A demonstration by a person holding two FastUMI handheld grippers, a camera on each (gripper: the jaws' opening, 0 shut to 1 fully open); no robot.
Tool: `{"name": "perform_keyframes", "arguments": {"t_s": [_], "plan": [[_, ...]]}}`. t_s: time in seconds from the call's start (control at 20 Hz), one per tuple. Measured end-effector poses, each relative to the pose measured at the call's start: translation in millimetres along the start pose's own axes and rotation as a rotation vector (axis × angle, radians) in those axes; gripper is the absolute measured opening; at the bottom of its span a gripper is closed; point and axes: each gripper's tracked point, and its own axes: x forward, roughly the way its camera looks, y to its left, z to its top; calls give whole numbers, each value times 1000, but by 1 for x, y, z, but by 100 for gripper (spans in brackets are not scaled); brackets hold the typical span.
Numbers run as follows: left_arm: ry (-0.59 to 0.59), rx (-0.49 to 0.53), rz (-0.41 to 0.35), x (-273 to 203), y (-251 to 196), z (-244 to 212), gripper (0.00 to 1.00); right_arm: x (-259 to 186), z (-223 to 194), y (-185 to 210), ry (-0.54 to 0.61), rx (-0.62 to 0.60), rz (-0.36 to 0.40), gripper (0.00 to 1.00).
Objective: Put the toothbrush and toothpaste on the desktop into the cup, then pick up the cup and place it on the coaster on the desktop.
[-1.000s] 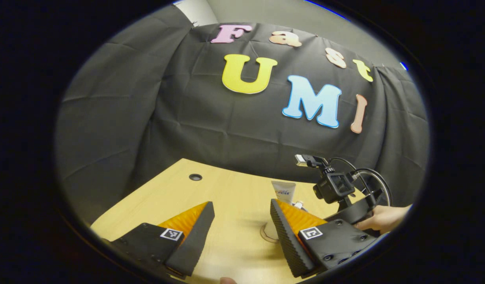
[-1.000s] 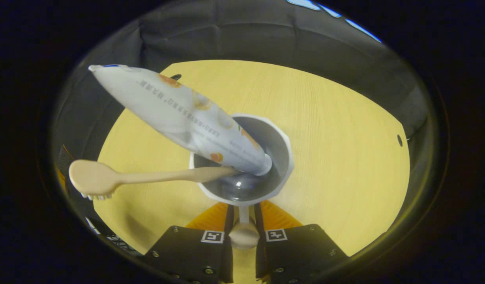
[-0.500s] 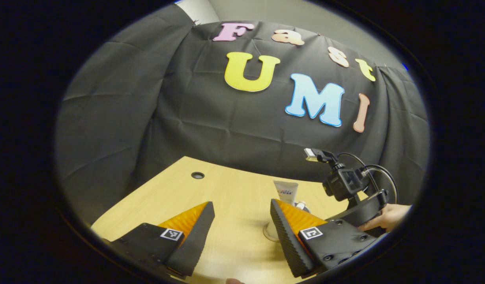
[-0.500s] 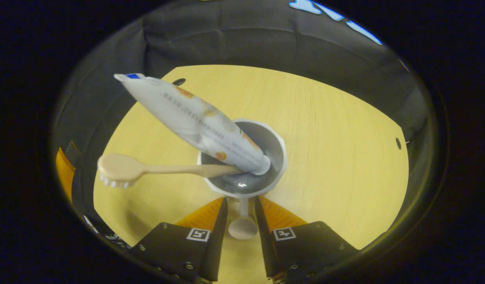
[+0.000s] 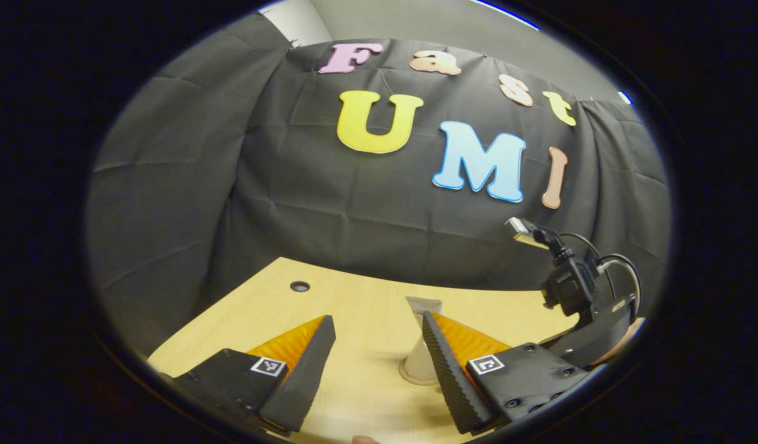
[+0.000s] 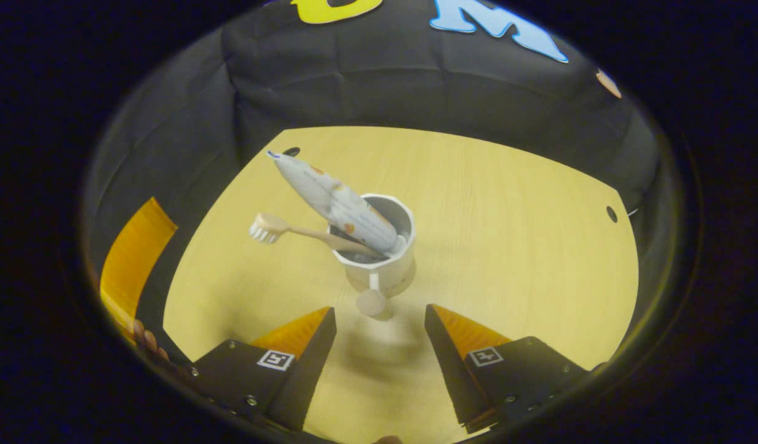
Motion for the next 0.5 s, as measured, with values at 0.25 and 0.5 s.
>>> {"name": "perform_keyframes", "arguments": {"t_s": [0.25,0.5], "plan": [[14,7,-47,8,-34,3,92,-57,14,-30,-148,79,-9,87],[-25,47,-112,10,-86,21,90,-117,34,-82,-381,67,-125,87]]}}
